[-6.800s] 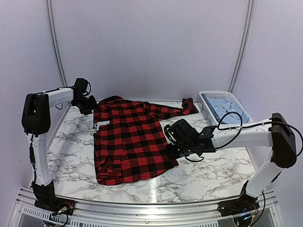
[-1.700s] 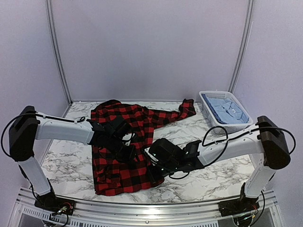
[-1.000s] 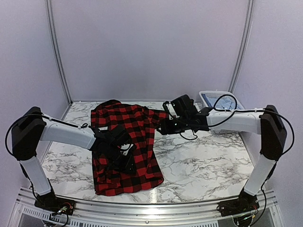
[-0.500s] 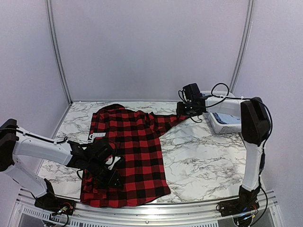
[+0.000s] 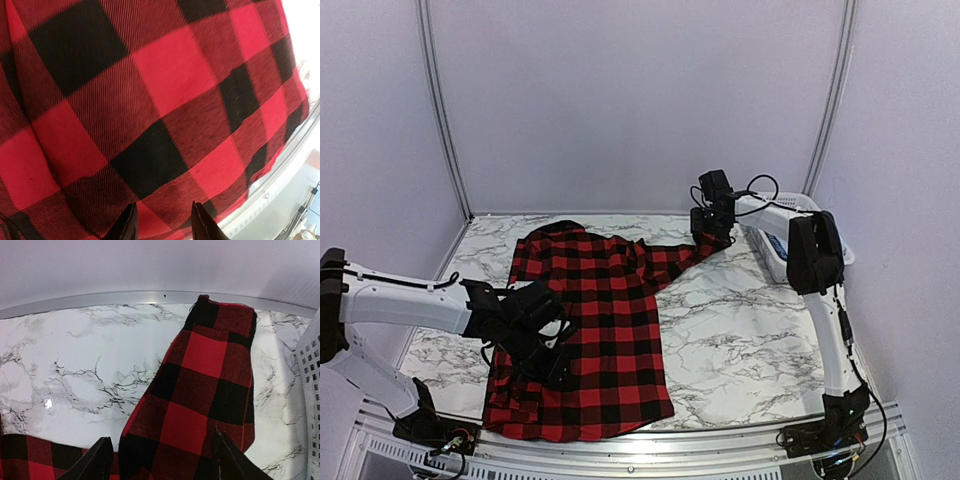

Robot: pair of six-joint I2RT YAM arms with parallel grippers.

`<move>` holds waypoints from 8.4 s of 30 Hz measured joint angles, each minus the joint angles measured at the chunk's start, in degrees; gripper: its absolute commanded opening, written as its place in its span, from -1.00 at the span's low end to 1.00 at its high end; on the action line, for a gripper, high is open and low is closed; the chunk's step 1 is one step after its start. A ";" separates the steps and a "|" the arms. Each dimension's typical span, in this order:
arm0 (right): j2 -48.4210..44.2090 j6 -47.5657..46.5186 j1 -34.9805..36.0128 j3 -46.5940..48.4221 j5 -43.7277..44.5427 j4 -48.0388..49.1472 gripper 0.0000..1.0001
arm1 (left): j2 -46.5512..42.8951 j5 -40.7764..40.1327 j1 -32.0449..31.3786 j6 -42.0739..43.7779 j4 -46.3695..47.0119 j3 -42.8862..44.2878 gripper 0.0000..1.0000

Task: Fold and stack the long sleeve shirts
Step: Pick up the 1/3-folded shirt from the center of the board, then fold the 1/3-folded shirt at the center of the board.

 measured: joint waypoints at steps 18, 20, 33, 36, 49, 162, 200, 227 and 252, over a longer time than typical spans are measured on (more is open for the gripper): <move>1.75 -0.48 -0.02 -4.39 -2.99 -0.98 -0.48 | 14.95 -8.66 -8.76 1.22 -6.71 28.92 -0.24; 0.76 -0.44 -0.04 -5.25 -4.11 -0.59 -0.48 | 18.49 -10.93 -12.37 0.52 -8.07 32.89 -0.25; -4.76 0.26 -0.20 -7.17 -10.19 2.71 -0.49 | 37.75 -17.51 -24.61 -4.04 -12.41 50.80 -0.31; -5.97 0.59 -0.20 -8.96 -11.58 3.78 -0.49 | 39.50 -18.05 -25.31 -4.81 -13.27 51.41 -0.31; -8.61 0.79 -0.24 -15.39 -12.98 5.92 -0.48 | 46.88 -22.51 -27.96 -5.20 -18.99 60.04 -0.48; 6.27 28.17 24.72 14.84 -36.02 57.70 -1.00 | -18.49 -24.35 -26.23 -38.93 3.93 -10.12 -1.00; 11.45 38.16 25.09 12.83 -41.77 68.35 -1.00 | -18.38 -25.00 -27.50 -44.04 1.46 -13.99 -0.90; -7.67 27.65 30.21 -18.73 -36.89 62.97 -1.00 | -24.00 -32.57 -25.79 -41.09 -6.45 -8.87 0.06; -24.79 12.96 37.55 -51.47 -26.77 49.81 0.06 | -3.23 -12.76 26.03 -8.55 3.48 6.47 0.05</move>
